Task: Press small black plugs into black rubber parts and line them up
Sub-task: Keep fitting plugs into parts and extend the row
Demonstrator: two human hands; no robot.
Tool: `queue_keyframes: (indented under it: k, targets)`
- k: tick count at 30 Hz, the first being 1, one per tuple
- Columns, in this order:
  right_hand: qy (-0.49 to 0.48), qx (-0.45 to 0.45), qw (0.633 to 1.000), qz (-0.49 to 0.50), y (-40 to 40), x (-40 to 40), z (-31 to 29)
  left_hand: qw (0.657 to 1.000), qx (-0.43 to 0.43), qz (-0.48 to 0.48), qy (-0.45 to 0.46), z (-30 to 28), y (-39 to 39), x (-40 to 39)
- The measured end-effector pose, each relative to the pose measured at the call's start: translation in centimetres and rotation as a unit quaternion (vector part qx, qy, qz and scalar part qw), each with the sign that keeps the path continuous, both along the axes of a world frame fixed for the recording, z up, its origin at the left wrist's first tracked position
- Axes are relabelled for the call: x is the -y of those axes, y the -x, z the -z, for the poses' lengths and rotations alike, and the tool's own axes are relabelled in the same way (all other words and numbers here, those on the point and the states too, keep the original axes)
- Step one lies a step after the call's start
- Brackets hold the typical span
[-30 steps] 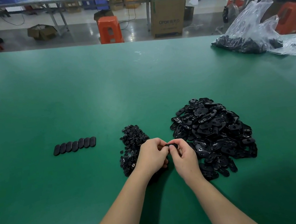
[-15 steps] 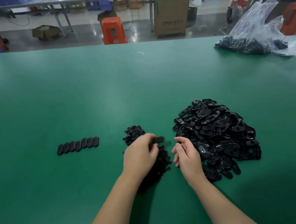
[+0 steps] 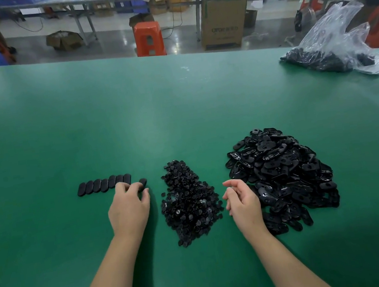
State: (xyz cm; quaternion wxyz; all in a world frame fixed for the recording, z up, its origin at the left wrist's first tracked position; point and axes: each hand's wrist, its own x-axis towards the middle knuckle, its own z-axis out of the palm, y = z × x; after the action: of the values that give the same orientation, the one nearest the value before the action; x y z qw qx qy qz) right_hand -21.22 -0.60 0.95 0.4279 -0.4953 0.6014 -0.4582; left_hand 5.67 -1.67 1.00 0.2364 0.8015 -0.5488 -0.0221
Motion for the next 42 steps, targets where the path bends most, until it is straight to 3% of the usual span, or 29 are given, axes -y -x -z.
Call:
queue_keyframes:
  k: [14,23,32,38,40,42]
  targets:
    - [-0.005,-0.005,1.000,-0.003,-0.1,0.0,0.2,0.992,0.012,-0.036,-0.120,-0.3,0.3,1.2]
    - [0.003,-0.040,0.999,-0.004,-0.2,0.1,0.4,0.995,-0.096,0.005,-0.007,-0.1,1.6,0.8]
    - [0.026,-0.109,0.993,-0.029,-0.3,0.1,0.3,0.996,-0.078,0.049,-0.007,0.6,2.4,-0.3]
    - [-0.057,-0.114,0.986,-0.108,0.8,1.9,-1.2,0.995,-0.064,0.077,-0.028,0.5,2.4,-0.5]
    - [-0.030,-0.179,0.978,-0.106,1.9,3.0,-2.2,0.994,-0.065,0.083,-0.028,0.5,2.4,-0.4]
    - [0.030,-0.338,0.936,-0.096,3.2,4.1,-3.3,0.994,-0.068,0.084,-0.025,0.6,2.3,-0.4]
